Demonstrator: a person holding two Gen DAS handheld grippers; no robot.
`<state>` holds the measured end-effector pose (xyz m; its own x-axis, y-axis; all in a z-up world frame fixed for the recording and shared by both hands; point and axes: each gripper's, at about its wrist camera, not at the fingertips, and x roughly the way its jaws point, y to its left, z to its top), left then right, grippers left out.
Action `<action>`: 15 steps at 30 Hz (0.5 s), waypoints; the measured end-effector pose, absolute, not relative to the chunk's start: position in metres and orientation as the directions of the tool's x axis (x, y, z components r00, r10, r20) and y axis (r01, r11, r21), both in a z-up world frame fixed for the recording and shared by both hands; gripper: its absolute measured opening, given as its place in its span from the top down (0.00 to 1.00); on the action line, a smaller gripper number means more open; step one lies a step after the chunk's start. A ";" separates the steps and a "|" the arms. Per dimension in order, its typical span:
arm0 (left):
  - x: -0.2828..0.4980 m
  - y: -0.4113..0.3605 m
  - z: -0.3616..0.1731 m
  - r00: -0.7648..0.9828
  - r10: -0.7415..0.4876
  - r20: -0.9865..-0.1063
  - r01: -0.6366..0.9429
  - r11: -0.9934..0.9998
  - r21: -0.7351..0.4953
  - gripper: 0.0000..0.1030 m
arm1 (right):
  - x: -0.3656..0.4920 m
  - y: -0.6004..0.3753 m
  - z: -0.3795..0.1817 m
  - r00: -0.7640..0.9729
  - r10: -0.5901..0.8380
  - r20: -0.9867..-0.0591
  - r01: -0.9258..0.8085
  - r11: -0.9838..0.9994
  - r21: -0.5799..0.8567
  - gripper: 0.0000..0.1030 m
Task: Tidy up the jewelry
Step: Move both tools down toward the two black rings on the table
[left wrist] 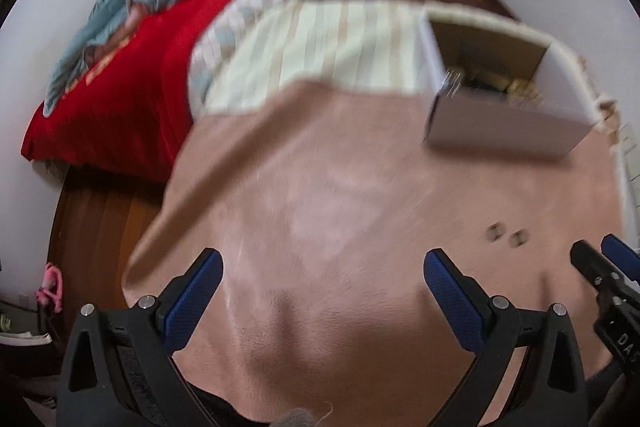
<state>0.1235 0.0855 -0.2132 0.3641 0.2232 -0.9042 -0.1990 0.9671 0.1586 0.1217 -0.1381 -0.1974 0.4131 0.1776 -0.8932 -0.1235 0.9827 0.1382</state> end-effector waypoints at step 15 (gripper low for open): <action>0.135 0.098 -0.254 0.277 0.219 -0.936 -0.180 0.968 0.174 0.01 | 0.121 -0.087 -0.253 0.457 0.142 -0.878 -0.253 0.967 0.024 0.67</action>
<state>0.1346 0.0980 -0.2541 0.2767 0.2192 -0.9356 -0.1801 0.9682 0.1736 0.1209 -0.0868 -0.2527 0.4575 0.1420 -0.8778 -0.2532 0.9671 0.0245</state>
